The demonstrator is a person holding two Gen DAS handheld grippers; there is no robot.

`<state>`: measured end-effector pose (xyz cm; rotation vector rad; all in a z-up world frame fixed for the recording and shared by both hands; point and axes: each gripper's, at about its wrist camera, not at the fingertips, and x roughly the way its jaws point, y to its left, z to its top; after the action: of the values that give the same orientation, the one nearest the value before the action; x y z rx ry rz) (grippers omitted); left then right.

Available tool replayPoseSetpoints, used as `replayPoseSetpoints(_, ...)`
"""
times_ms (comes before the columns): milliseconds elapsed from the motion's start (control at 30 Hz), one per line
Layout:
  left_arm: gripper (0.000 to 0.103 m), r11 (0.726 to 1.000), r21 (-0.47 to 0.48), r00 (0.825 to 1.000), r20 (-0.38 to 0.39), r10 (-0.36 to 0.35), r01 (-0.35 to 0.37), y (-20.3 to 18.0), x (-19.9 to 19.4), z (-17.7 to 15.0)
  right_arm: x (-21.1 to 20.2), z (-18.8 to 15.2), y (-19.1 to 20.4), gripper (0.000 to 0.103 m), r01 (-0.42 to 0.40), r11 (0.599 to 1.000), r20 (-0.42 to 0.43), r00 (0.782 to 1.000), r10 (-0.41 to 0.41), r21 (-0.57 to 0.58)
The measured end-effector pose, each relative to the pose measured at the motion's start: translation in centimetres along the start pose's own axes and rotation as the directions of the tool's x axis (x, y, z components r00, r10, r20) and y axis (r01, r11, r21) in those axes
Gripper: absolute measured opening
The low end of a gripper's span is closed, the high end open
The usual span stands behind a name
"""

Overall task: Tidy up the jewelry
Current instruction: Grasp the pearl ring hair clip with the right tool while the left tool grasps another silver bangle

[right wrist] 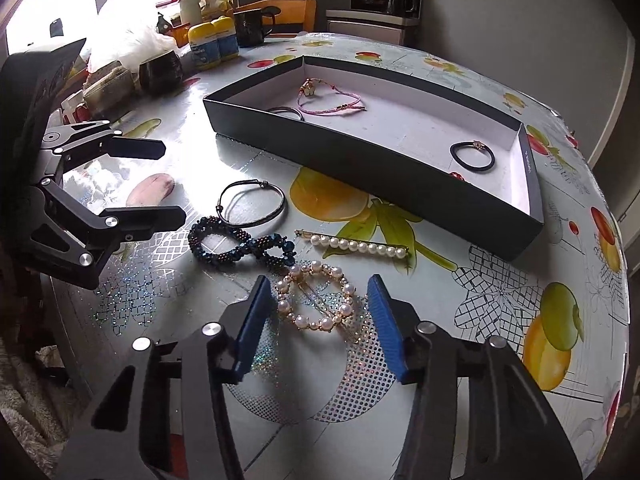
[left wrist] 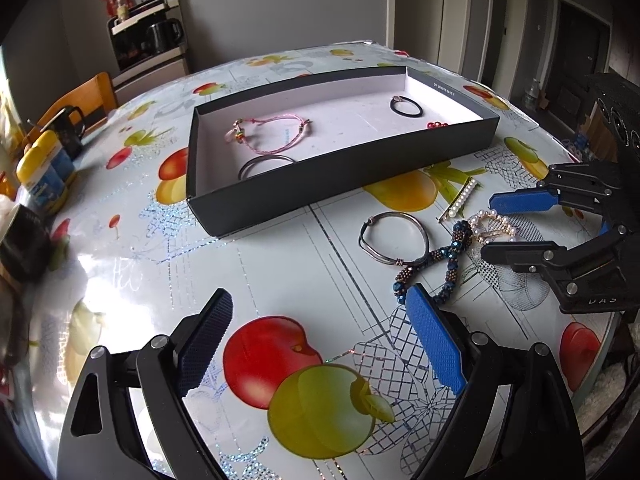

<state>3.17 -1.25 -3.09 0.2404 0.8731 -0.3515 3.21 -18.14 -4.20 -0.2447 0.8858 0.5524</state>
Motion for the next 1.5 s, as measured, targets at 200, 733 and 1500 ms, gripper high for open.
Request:
replayPoseSetpoints(200,0.090,1.000,0.000,1.000,0.002,-0.019,0.019,-0.9,0.2,1.0,-0.4,-0.5,-0.3,0.042,0.023,1.000,0.008,1.000,-0.023,0.008)
replayPoseSetpoints(733,0.071,1.000,0.001,1.000,-0.022,-0.019,0.019,-3.8,3.1,3.9,-2.4,-2.1,-2.6,0.042,0.038,0.997,0.029,0.999,-0.040,0.064)
replayPoseSetpoints(1500,0.048,0.999,0.012,0.999,-0.019,-0.035,0.036,-2.3,2.9,2.7,-2.6,-1.9,-2.3,0.042,0.052,0.998,0.029,0.998,-0.054,0.046)
